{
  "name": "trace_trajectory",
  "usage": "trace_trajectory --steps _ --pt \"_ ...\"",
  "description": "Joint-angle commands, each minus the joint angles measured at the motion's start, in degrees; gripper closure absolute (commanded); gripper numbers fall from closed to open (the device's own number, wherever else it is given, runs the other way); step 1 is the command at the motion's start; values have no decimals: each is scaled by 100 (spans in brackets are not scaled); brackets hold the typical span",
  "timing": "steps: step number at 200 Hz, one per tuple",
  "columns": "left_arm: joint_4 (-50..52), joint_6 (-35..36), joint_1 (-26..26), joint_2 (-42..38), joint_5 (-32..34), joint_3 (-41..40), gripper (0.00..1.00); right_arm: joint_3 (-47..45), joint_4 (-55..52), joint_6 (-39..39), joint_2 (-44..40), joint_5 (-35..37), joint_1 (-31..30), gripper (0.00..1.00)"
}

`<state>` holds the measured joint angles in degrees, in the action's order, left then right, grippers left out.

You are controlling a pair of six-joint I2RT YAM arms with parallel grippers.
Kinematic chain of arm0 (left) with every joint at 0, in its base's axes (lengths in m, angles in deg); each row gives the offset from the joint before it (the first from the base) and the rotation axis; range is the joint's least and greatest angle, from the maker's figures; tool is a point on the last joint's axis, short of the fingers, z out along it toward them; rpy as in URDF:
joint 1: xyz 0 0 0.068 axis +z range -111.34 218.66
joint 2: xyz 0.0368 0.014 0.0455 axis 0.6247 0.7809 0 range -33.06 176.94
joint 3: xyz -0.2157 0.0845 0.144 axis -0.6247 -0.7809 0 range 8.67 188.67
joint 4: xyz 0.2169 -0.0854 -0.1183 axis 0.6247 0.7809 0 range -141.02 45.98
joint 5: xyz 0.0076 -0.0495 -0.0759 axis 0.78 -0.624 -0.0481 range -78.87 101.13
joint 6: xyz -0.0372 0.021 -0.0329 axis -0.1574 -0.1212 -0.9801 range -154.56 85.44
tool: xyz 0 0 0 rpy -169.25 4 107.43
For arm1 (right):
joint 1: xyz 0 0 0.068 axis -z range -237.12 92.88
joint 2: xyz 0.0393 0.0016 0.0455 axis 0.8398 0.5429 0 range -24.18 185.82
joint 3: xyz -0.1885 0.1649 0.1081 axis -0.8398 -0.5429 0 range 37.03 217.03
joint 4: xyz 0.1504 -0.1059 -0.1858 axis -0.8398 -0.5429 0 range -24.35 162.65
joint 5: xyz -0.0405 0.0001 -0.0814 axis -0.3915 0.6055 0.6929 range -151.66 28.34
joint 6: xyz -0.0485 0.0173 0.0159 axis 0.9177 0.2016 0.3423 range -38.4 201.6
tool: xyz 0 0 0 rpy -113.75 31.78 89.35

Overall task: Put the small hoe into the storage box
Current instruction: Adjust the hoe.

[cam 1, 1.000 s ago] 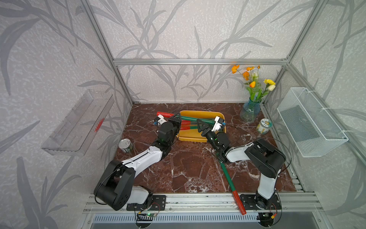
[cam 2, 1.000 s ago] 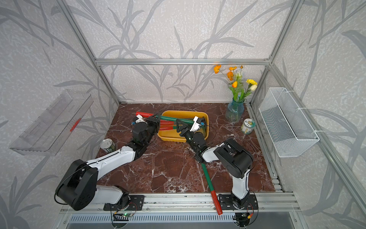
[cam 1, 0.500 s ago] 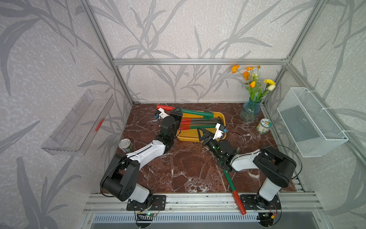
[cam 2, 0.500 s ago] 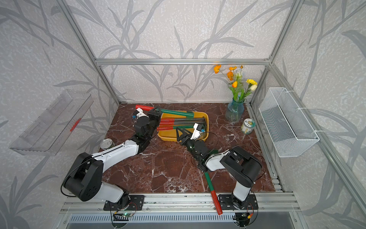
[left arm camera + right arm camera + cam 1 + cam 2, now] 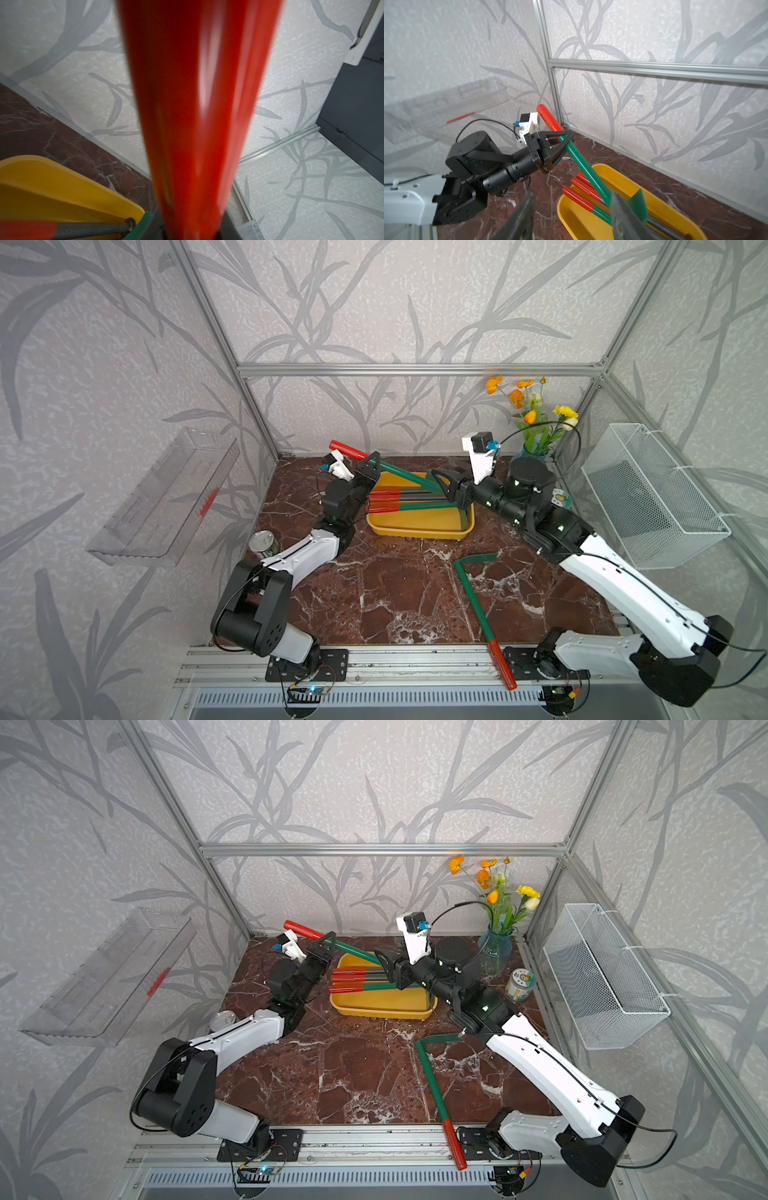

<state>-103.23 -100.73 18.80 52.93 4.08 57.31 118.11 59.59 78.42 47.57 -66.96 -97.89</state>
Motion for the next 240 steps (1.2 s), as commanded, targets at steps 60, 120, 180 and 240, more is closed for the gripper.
trace_trajectory --steps 60,120,180,240 --pt "-824 148 96 -805 -1670 -277 100 1680 -3456 2874 1798 -1835 646 40" --pt "-702 220 105 -1106 -1572 -483 100 2109 -3601 2902 2398 -2685 726 41" --pt "-758 250 83 -789 -1590 -356 100 1652 -3149 2431 2357 -2965 594 41" --pt "-900 178 87 -758 -1468 -382 100 1096 -2313 1939 2572 -3116 432 46"
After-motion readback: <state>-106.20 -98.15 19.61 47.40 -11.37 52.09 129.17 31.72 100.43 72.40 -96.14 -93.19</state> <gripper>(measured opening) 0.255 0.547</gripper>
